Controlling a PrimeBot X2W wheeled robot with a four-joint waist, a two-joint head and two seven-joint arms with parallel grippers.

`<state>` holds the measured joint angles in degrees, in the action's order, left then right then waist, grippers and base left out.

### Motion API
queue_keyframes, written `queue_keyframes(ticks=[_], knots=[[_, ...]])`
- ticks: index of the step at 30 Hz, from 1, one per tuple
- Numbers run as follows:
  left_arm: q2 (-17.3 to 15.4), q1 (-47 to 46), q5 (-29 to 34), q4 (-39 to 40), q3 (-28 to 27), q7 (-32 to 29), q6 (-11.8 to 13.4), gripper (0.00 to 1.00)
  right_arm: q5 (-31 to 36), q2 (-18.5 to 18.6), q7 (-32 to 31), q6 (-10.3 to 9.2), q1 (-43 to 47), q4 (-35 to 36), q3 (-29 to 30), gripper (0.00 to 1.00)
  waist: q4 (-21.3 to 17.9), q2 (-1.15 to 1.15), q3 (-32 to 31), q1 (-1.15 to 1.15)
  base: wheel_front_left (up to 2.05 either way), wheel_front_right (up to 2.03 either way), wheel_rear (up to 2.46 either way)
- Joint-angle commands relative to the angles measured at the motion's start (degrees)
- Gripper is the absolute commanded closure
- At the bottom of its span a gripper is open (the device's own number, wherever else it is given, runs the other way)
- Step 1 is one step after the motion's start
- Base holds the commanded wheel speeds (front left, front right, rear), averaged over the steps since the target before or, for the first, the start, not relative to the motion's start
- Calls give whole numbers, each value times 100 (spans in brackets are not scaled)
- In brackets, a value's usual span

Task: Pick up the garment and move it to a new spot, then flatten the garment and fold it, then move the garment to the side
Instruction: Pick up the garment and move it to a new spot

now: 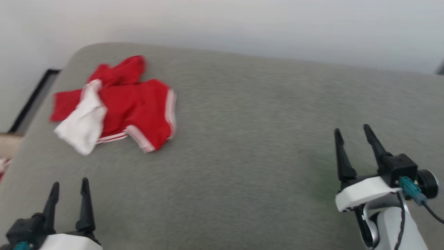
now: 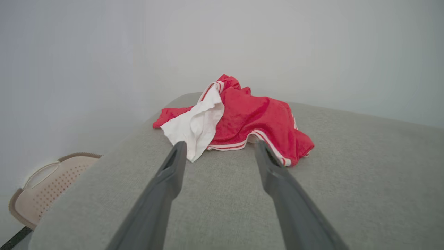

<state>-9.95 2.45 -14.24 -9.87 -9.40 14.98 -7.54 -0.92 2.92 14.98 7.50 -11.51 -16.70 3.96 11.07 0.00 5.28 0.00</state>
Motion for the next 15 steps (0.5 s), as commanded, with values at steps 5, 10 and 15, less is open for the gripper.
queue_keyframes(ticks=[5, 10, 15], knots=[[187, 43, 126, -127, -52, 29, 12, 0, -198, 0, 30, -1, -162, -234, -389, 0, 1194, 0, -114, 0, 0, 0, 0], [380, 138, 199, -119, -225, 26, 11, 0, -413, 2, 30, -2, -219, -402, -865, 0, 1793, 0, -178, 0, 0, 0, 0], [567, 293, 224, 72, -636, 22, 11, 0, -681, 3, 31, -2, -456, -562, -1553, 0, 1947, 0, -107, 0, 0, 0, 0]])
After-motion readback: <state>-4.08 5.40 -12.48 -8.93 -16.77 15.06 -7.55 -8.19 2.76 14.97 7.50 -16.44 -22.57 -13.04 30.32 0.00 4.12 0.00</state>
